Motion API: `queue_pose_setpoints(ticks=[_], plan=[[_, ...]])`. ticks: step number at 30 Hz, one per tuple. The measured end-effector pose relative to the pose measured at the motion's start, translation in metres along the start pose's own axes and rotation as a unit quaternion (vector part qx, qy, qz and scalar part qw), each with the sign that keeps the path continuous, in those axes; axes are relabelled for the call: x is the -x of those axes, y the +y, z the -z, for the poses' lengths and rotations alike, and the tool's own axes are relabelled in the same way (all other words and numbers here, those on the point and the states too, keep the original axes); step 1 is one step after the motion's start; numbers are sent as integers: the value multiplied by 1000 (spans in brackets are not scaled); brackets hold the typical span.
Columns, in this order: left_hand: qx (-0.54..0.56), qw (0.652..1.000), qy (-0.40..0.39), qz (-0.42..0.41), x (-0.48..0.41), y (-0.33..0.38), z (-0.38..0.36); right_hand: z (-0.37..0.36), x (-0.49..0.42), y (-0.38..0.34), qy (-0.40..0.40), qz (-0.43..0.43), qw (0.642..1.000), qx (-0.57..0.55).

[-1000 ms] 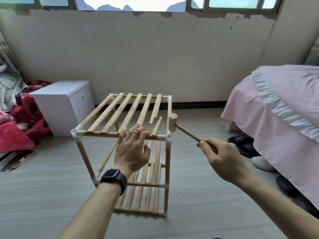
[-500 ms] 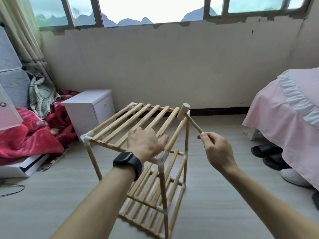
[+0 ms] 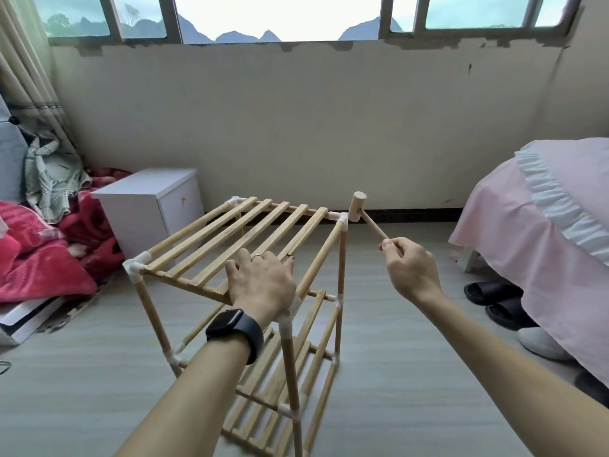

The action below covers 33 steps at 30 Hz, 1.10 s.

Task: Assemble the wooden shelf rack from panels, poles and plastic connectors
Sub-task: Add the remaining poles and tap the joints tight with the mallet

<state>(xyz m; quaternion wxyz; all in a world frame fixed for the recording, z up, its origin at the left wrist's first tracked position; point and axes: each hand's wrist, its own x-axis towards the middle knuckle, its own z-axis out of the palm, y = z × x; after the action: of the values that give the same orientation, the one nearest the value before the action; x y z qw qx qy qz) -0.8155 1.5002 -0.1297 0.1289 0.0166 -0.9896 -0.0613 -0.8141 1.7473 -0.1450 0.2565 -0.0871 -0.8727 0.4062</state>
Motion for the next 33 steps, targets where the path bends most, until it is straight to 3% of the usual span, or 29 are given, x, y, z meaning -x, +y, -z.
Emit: queue_pose_setpoints(ticks=[5,10,19,23,27,30,33], plan=[[5,999,34,-31,7,-2,-4,-16,-14,3,12,-2,1000,-7],[34,997,14,-65,7,-8,-5,-29,-18,-2,9,-5,1000,-13],[29,998,34,-42,10,1,-6,-19,-28,-8,3,15,998,63],[38,998,14,-50,7,0,-8,-14,-37,-16,61,58,995,58],[36,998,18,-43,7,-1,-8,-12,-48,-26,-22,38,987,154],[35,998,19,-44,7,-1,-8,-13,-50,-30,20,48,995,82],[34,998,16,-43,8,-1,-7,-15,-52,-31,-32,33,989,139]])
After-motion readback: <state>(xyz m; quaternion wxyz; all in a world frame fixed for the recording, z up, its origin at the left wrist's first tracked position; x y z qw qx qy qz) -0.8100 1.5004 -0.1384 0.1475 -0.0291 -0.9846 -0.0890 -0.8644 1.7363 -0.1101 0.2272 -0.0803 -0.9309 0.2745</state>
